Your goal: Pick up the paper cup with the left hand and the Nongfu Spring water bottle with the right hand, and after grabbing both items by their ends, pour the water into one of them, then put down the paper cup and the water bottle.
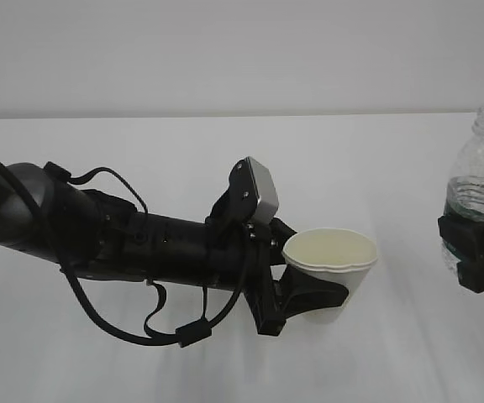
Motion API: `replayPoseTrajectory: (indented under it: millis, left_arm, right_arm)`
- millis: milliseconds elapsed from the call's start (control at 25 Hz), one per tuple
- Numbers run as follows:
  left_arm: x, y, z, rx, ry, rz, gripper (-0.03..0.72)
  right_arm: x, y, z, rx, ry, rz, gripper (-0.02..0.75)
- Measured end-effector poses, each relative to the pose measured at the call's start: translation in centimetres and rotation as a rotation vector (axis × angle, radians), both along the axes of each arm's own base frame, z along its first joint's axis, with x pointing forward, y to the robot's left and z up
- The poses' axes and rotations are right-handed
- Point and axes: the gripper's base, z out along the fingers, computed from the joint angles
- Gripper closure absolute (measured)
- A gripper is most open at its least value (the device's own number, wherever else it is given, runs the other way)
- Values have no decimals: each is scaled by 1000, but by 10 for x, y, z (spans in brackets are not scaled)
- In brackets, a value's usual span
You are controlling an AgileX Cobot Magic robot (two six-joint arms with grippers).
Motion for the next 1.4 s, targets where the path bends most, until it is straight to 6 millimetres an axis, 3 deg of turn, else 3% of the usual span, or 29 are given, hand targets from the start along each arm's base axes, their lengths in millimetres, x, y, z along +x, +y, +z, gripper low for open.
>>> replayPoseTrajectory:
  millis: [280,920,1400]
  left_arm:
    - [0,0,0,0,0,0,256]
    - [1,-3,4,-21,-1,-6,256]
    - [-15,-17,3,-7,-8,-68,256]
  right_arm:
    - [9,0,9,-79,7,33,332]
    - [10,0,9,-253,-32,131,332]
    - [10,0,9,-398,-70,213,332]
